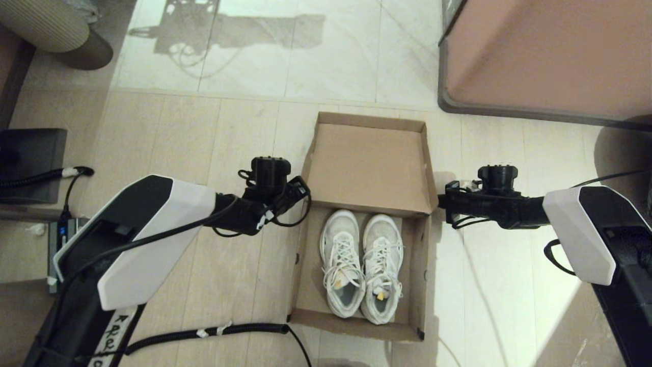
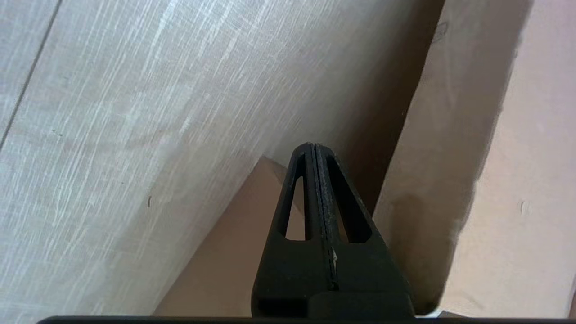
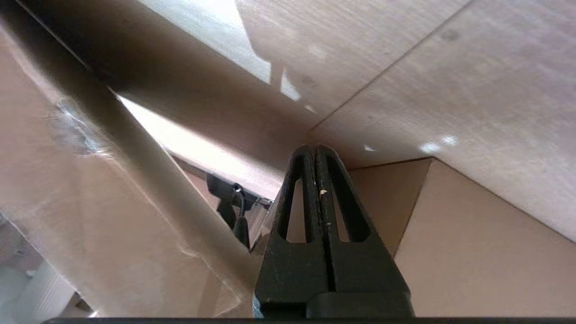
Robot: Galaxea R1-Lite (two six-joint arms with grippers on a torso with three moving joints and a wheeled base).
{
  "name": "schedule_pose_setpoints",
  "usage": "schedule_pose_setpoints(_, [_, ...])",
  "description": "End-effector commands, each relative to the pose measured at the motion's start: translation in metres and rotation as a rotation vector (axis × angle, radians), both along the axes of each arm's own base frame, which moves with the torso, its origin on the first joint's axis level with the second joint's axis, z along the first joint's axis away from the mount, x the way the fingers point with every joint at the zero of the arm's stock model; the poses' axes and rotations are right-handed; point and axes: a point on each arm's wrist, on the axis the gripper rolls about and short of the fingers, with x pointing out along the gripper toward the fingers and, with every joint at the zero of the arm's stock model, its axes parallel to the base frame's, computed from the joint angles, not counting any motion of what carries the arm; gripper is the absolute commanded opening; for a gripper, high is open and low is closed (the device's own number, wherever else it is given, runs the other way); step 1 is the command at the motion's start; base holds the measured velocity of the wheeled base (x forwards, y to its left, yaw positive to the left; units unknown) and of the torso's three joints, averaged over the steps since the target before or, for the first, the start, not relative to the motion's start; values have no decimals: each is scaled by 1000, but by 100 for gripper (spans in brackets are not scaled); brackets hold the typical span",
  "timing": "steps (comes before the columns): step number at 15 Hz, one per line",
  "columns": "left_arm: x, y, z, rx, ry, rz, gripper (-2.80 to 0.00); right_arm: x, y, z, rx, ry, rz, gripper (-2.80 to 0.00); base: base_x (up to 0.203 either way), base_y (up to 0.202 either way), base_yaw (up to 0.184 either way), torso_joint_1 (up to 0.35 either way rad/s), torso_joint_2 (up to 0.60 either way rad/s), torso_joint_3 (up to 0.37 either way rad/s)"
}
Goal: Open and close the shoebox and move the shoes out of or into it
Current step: Close the shoe box
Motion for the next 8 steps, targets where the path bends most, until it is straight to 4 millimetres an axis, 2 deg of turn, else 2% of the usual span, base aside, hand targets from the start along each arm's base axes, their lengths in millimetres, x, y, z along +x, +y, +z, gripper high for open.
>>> schedule_pose_setpoints(1, [-1,-1,0,-4,0,-1,-280,2,3,-3,13,-20,14,-280,0,0,0,0,0,0])
schedule_pose_setpoints(8, [-6,-8,-6,3,19,-19,-280,8,5,8,245,-39,5,-280,0,0,0,0,0,0])
